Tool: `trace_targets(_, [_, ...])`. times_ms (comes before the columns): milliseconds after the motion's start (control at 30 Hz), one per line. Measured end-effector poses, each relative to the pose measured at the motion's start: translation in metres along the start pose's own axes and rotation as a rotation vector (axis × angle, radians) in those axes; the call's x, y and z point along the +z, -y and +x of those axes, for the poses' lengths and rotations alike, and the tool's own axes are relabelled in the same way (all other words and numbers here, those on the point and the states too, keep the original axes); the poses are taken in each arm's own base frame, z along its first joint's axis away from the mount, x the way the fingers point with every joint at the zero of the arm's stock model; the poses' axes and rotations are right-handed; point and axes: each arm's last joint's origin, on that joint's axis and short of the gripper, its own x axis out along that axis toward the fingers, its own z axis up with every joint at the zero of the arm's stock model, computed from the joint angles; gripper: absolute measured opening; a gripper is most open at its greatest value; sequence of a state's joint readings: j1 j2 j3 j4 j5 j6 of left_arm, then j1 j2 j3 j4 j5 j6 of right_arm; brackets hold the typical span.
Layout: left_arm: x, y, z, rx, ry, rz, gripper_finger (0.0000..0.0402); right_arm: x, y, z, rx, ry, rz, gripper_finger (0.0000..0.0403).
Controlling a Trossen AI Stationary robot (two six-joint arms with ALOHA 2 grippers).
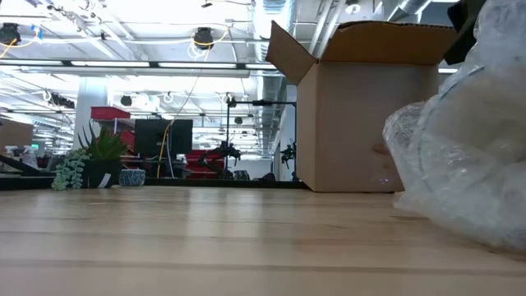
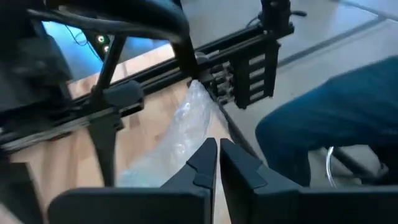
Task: Wrap mug
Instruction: Wrap the white patterned mug in the bubble wrap
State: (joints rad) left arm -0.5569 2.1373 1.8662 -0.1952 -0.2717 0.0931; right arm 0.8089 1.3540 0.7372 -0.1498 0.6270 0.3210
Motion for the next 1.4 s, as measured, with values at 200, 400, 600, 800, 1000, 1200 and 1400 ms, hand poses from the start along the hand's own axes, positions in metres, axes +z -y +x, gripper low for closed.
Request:
trace_targets(200, [-0.016,-0.006,0.028,-0.036,0.06,-0.083,0.0,0.002,-0.002,-0.003,0.007,-0.004,-0.007,0.0263])
trace_targets(400, [-0.031,-0.019,0.041,-0.046,-0.001,-0.149,0.0,0.017,-0.009,-0.012,0.032,0.007,-0.015,0.0263])
trace_targets(600, [-0.035,-0.02,0.04,-0.05,-0.061,-0.155,0.0,0.021,-0.02,-0.014,0.153,0.004,0.047,0.0263])
trace_targets(800, [-0.038,-0.011,0.022,0.062,-0.206,-0.127,0.0,0.017,-0.048,0.013,0.261,0.05,0.124,0.0262])
trace_targets(1000, [-0.036,0.018,-0.001,0.107,-0.286,-0.195,0.0,0.001,-0.073,0.05,0.256,0.003,0.092,0.0262])
trace_targets(1200, [-0.058,0.038,-0.007,0.314,-0.316,-0.279,0.0,0.007,-0.073,0.082,0.115,-0.017,0.05,0.0262])
trace_targets(1400, [-0.094,0.033,-0.003,0.514,-0.311,-0.404,0.0,0.012,-0.058,0.096,-0.054,-0.061,-0.035,0.0262])
